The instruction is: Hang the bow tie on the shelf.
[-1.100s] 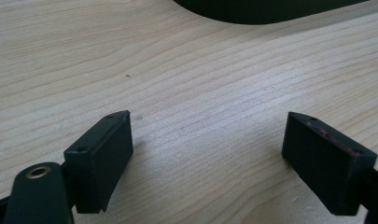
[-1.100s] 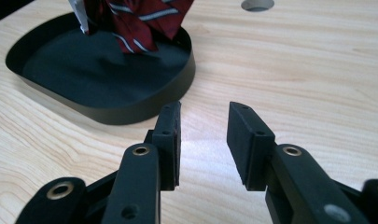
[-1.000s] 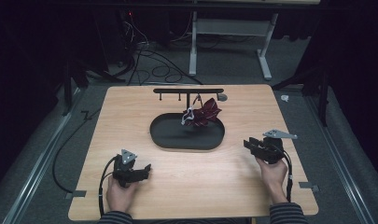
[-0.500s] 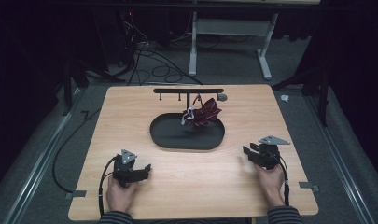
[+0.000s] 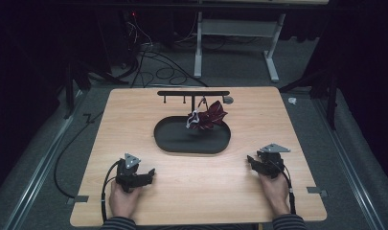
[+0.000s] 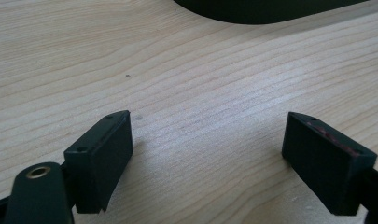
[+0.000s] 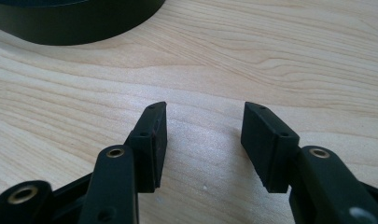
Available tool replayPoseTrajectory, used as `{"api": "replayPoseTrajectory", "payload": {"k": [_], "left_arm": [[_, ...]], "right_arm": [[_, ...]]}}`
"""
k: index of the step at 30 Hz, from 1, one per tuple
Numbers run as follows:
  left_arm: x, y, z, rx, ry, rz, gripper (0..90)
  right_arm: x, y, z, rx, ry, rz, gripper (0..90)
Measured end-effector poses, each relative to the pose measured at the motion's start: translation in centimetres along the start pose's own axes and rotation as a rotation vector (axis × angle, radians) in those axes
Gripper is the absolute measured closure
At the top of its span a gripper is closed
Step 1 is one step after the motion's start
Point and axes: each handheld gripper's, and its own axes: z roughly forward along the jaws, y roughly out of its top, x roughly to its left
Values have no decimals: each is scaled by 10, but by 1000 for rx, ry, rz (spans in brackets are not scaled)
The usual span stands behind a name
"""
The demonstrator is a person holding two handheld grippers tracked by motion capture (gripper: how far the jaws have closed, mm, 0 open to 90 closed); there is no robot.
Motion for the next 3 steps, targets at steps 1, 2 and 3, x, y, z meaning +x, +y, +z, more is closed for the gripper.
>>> {"api": "replayPoseTrajectory", "payload": {"k": [1,2,3], "left_arm": [[0,0,0,0,0,0,167],[0,0,0,0,0,1,167],[0,0,0,0,1,0,167]], "right_arm": [[0,0,0,0,0,-1,523],[0,0,0,1,0,1,522],[0,0,0,1,0,0,521]]}}
